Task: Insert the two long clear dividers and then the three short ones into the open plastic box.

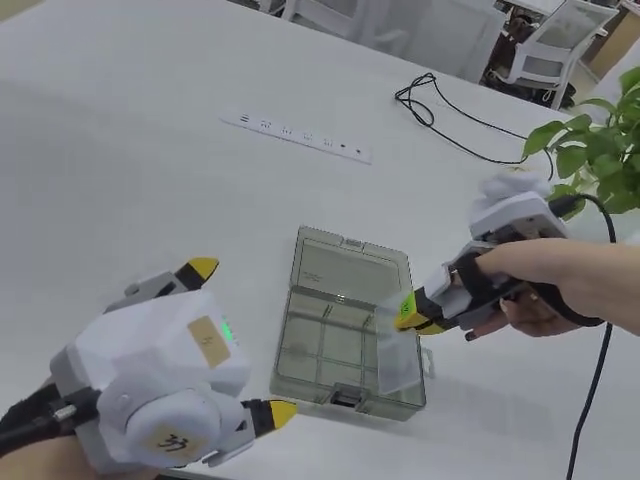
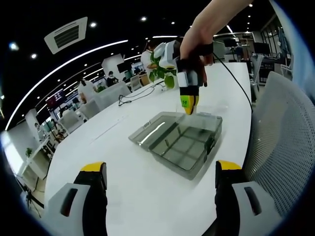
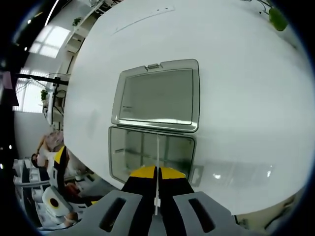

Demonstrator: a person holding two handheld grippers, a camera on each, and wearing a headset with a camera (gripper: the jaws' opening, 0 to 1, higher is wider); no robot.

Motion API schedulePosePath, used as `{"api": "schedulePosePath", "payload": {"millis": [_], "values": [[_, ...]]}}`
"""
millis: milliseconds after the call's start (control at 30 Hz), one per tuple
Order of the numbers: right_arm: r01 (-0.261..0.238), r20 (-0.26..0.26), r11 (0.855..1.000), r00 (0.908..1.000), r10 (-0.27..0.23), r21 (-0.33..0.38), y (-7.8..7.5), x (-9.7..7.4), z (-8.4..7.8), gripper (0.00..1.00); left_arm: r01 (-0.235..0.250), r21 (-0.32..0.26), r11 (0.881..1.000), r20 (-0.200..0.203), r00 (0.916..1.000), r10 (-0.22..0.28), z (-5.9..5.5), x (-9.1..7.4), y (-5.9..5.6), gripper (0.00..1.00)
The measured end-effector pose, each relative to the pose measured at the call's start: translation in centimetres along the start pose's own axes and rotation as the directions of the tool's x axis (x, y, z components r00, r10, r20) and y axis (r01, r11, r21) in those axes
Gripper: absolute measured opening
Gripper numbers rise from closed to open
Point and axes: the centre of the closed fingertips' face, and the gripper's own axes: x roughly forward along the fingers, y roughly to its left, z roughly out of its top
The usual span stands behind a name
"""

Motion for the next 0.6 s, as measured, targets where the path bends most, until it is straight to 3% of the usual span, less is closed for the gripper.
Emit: {"api": "schedulePosePath", "payload": {"millis": [600], "values": [[0.026, -0.016, 0.999, 0.9996, -0.025, 0.030, -0.85, 0.90, 0.72, 0.02, 0.010, 0.010, 1.000, -0.012, 0.9999, -0.010, -0.28, 0.05, -0.27, 0.92]]}}
